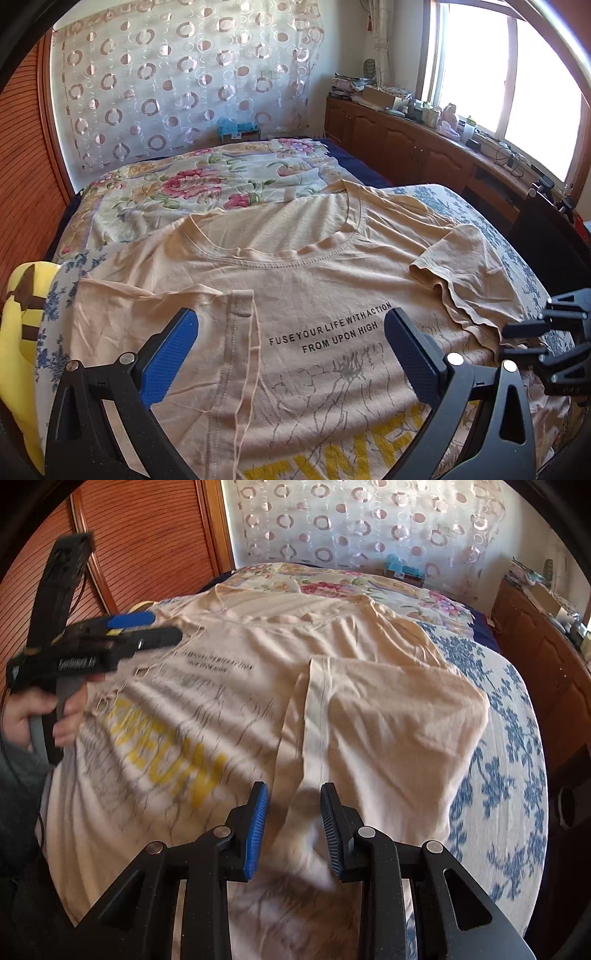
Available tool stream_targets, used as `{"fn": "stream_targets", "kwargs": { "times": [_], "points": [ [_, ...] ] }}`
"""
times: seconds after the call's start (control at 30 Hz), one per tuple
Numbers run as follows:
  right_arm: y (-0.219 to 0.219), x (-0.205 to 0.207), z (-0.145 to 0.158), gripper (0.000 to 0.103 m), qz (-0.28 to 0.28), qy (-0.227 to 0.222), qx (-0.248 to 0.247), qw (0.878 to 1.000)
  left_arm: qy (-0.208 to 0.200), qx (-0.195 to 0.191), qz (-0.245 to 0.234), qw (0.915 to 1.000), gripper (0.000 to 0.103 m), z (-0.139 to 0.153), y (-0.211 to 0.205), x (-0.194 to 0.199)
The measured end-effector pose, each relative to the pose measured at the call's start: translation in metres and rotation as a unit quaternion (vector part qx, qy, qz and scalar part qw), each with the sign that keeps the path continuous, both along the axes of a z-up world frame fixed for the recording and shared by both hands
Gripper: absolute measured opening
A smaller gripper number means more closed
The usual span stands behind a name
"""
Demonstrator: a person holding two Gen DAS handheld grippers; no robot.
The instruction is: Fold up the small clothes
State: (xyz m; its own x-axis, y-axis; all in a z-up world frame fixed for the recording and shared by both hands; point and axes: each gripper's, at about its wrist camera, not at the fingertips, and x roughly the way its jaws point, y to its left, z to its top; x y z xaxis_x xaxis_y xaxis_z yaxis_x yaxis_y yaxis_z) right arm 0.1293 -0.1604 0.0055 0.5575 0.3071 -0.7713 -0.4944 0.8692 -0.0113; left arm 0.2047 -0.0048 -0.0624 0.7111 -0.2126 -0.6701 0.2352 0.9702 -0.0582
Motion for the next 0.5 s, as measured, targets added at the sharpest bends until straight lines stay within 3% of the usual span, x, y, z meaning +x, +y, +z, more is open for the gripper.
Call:
{"fn": "stream_targets", "kwargs": {
  "times": [0.2,0.23,0.3,0.5],
  "points": [
    [-0.006,-0.015,-0.006,0.030,-0.008,-0.010,-0.016,1.000,-0.006,0.001,0.021,0.9998,0.102,0.012,0.016,-0.016],
    [-0.004,-0.016,-0.006,0.019,-0.004,-0.014,-0.016,1.000,-0.005,0.002,0.024,0.9997,0.102,0.011,0.019,-0.019],
    [-0.002,-0.020,-0.003,0.009,0.004,-0.021,-0.013,1.000,-0.003,0.007,0.036,0.9993,0.102,0.011,0.027,-0.024],
    [-0.003,-0.031,-0.001,0.009,0.041,-0.012,0.023,0.999,0.000,0.004,0.061,0.9981,0.102,0.011,0.047,-0.032]
  ]
}}
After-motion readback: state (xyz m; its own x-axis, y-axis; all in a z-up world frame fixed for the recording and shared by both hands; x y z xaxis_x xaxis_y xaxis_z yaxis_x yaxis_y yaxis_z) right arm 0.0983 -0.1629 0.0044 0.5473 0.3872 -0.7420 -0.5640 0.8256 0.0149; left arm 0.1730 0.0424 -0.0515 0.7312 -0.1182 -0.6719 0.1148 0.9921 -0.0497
